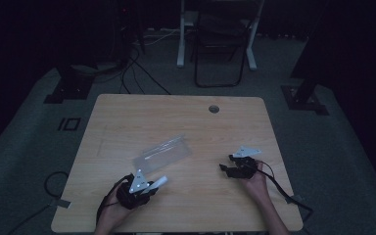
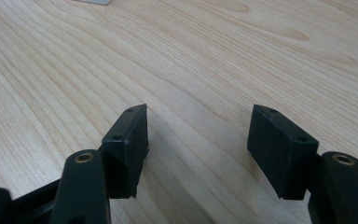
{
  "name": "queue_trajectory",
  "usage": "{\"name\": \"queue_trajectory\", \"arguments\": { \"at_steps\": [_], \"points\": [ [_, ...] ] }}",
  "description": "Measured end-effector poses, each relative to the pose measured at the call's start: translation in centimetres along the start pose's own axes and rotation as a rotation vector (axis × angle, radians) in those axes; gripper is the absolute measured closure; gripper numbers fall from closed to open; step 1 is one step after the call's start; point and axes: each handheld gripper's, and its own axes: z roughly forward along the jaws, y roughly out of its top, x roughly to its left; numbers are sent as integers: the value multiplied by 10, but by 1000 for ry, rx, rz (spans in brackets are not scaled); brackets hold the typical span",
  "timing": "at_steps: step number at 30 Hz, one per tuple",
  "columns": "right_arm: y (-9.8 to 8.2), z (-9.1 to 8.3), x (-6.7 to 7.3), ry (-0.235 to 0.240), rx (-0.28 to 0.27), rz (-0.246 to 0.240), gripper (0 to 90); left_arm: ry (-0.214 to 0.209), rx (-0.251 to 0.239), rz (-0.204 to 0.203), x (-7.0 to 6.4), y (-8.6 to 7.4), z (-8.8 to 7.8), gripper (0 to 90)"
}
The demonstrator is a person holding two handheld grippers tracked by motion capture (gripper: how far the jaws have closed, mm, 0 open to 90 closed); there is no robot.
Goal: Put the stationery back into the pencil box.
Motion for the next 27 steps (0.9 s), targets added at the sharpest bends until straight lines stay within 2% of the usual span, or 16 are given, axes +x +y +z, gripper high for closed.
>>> {"name": "queue_trajectory", "arguments": {
  "at_steps": [27],
  "points": [
    [0, 0, 0, 1, 0, 0, 378, 28, -33, 50, 10, 21, -9, 706]
  ]
}}
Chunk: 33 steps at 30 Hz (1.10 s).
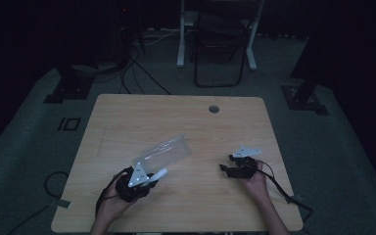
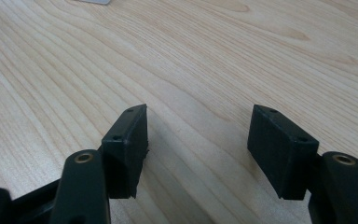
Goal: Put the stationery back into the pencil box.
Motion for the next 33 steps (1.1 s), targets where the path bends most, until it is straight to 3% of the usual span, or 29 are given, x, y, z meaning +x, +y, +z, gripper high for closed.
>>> {"name": "queue_trajectory", "arguments": {
  "at_steps": [9, 33],
  "points": [
    [0, 0, 0, 0, 0, 0, 377, 6, -4, 19, 4, 8, 0, 706],
    [0, 0, 0, 0, 0, 0, 378, 15, -47, 3, 15, 21, 6, 706]
  ]
}}
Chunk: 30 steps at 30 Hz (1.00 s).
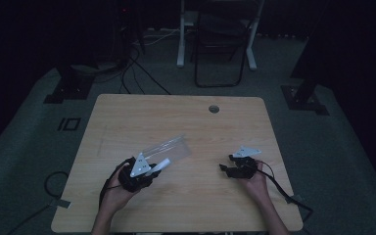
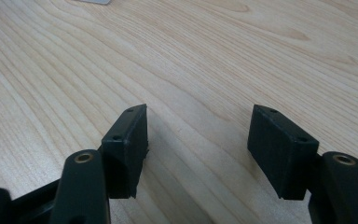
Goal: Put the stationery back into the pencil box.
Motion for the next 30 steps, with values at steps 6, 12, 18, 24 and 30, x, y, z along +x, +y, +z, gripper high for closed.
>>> {"name": "queue_trajectory", "arguments": {
  "at_steps": [6, 12, 18, 24, 30],
  "points": [
    [0, 0, 0, 0, 0, 0, 377, 8, -11, -2, 1, 3, 2, 706],
    [0, 0, 0, 0, 0, 0, 377, 8, -5, 0, 3, 5, 6, 706],
    [0, 0, 0, 0, 0, 0, 377, 14, -1, 9, 6, 10, 7, 706],
    [0, 0, 0, 1, 0, 0, 375, 22, 2, 6, 10, 12, 11, 706],
    [0, 0, 0, 1, 0, 0, 375, 38, 7, 3, 12, 13, 17, 706]
  ]
}}
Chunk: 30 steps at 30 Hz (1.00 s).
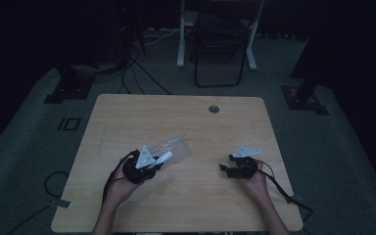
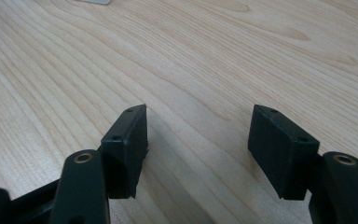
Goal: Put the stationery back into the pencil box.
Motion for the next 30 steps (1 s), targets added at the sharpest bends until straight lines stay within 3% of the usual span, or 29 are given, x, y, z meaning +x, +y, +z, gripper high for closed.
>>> {"name": "queue_trajectory", "arguments": {
  "at_steps": [4, 30],
  "points": [
    [0, 0, 0, 0, 0, -1, 375, 15, 7, 9, -2, 2, 5, 706],
    [0, 0, 0, 0, -1, -4, 375, 17, 23, 13, 3, 9, 18, 706]
  ]
}}
